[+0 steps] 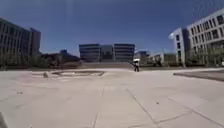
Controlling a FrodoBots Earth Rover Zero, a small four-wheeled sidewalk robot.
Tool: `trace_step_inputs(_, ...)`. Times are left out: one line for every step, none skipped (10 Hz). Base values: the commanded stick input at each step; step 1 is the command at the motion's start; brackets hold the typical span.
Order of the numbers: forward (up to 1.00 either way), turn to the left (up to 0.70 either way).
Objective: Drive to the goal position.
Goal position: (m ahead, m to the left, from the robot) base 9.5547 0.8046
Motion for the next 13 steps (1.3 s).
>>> trace_step_inputs(0.7, 0.0)
trace_step_inputs(0.7, 0.0)
trace_step_inputs(0.7, 0.0)
trace_step_inputs(0.7, 0.0)
trace_step_inputs(0.7, 0.0)
trace_step_inputs(0.7, 0.0)
trace_step_inputs(0.7, 0.0)
trace_step_inputs(0.7, 0.0)
trace_step_inputs(0.7, 0.0)
trace_step_inputs(0.7, 0.0)
trace_step_inputs(0.7, 0.0)
trace_step_inputs(0.7, 0.0)
trace_step_inputs(0.7, 0.0)
